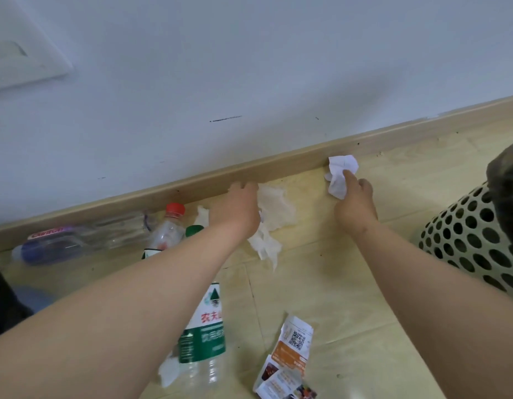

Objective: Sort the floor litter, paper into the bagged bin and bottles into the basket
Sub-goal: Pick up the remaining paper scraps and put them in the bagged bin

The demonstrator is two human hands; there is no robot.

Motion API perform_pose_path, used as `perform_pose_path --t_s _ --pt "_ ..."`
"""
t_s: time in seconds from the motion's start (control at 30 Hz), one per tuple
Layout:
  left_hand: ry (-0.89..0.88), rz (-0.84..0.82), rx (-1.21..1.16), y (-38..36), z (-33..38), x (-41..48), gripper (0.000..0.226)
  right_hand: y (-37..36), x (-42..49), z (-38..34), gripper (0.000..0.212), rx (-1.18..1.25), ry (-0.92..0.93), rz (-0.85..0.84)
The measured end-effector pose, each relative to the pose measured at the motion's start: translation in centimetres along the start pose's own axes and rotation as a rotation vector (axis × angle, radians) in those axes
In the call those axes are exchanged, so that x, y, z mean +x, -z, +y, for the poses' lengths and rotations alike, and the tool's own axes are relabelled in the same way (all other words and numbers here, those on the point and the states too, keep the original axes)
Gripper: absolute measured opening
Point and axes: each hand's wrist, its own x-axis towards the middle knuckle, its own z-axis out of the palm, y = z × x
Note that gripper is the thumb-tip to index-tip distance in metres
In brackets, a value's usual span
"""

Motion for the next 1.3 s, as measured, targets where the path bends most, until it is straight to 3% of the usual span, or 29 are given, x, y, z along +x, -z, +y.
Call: perform_pose_path --t_s 0.13,0.27,0.37,0.43,0.53,0.6,0.7,0.83,1.07,1.2,1.3 --pt "-0.005 -0.117 -0.014 -2.2 -0.1 0.6 0.045 -2.6 -1.1 0.7 0.052 -0.081 0.161 -0.003" --pt "-0.029 -0.065 -0.024 -3.7 -0.6 0.3 0.029 -4.9 -2.6 0.7 0.020 -0.288 0.271 0.013" --pt "-0.012 -0.061 -0.023 -4.5 -1.3 0.2 0.019 -5.4 -3.3 0.6 0.023 -0.376 0.353 -0.014" --pt "0.018 -0.072 -0.049 -4.8 -1.7 -0.1 0.015 -5.1 -3.4 0.8 0.034 -0.264 0.315 0.017" --pt "0.024 -0.092 -0.086 -5.0 -1.9 -0.3 0.012 -3.4 -2.7 0.3 0.008 0.125 0.141 0.153" --pt "0.022 -0.118 -0.095 -4.8 -1.9 -0.1 0.010 -2.0 -1.5 -0.8 0.039 0.214 0.138 0.158" --pt "0.011 -0.177 -0.083 -4.5 -1.9 0.3 0.008 -0.7 0.4 -1.7 0.059 0.247 0.115 0.082" --pt "0.007 -0.242 -0.111 -4.3 -2.0 0.6 0.010 -1.8 0.8 -1.1 0.048 -0.120 -0.044 -0.056" --pt "0.003 -0.266 -0.295 -4.5 -2.4 -0.3 0.011 -5.3 -2.4 0.4 0.046 -0.384 0.095 0.016" --pt "0.080 -0.140 -0.483 -3.6 -3.2 -1.3 0.015 -6.0 -4.5 1.2 0.053 -0.503 0.190 -0.022" --pt "0.086 -0.043 -0.476 -2.7 -3.5 -2.2 0.016 -6.0 -5.6 1.4 0.056 -0.551 0.205 -0.074"
